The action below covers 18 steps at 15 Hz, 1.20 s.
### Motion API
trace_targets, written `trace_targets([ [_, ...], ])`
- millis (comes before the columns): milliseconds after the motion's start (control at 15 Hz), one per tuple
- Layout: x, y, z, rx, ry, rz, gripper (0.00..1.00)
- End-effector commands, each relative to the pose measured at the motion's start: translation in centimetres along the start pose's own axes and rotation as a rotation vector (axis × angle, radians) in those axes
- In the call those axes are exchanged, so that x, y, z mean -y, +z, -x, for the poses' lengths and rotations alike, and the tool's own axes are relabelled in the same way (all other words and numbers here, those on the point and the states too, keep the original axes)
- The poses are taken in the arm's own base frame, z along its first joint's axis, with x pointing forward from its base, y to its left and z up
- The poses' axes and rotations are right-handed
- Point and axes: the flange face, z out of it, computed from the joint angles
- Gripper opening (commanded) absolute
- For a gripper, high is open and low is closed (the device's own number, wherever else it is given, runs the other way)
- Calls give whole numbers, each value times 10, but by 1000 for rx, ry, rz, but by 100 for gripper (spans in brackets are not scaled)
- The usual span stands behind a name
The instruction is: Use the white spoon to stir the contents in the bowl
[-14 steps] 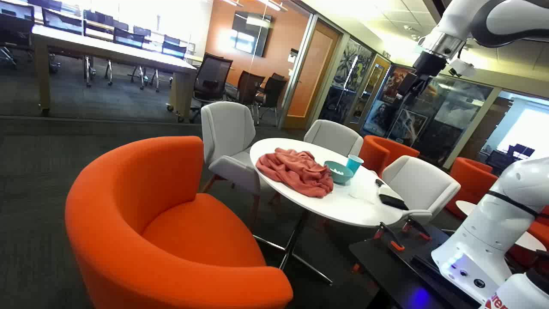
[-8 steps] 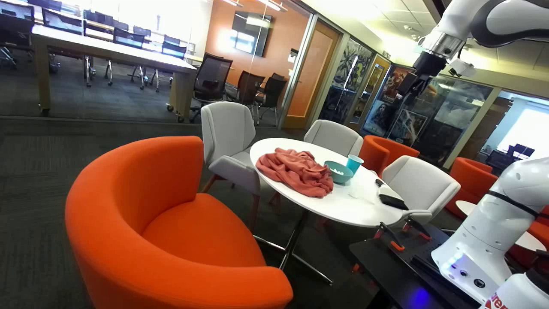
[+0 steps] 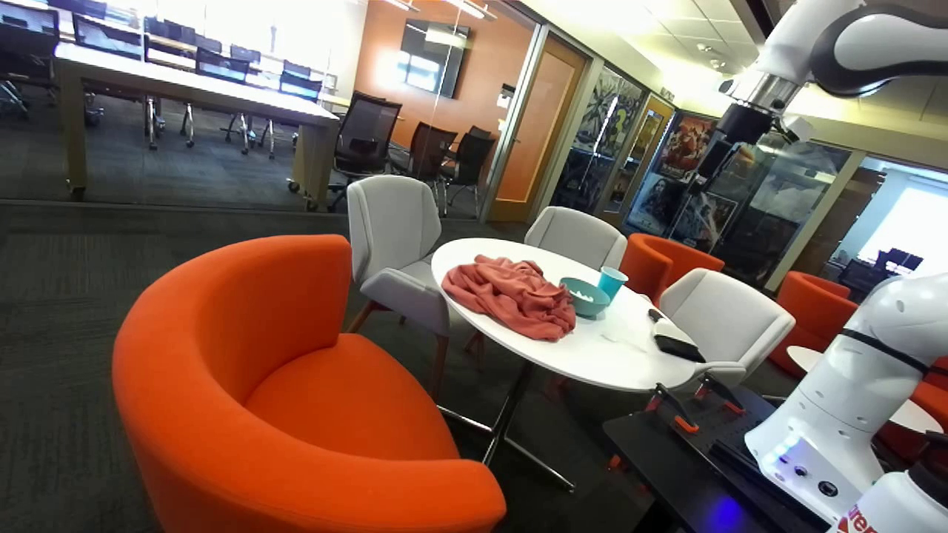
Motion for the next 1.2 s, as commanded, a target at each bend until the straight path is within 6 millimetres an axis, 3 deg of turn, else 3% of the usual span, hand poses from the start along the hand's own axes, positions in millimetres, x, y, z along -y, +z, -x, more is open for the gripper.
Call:
trace_targets([
  [0, -34, 36, 33, 14, -144, -32, 100],
  [333, -99, 100, 84, 163, -161, -2, 100],
  [467, -110, 98, 95, 209, -122, 84, 100],
  [533, -106, 100, 86, 209, -135, 19, 100],
  [867, -111, 98, 92, 216, -126, 55, 100],
  [1133, -158, 128, 86, 297, -216, 65, 100],
])
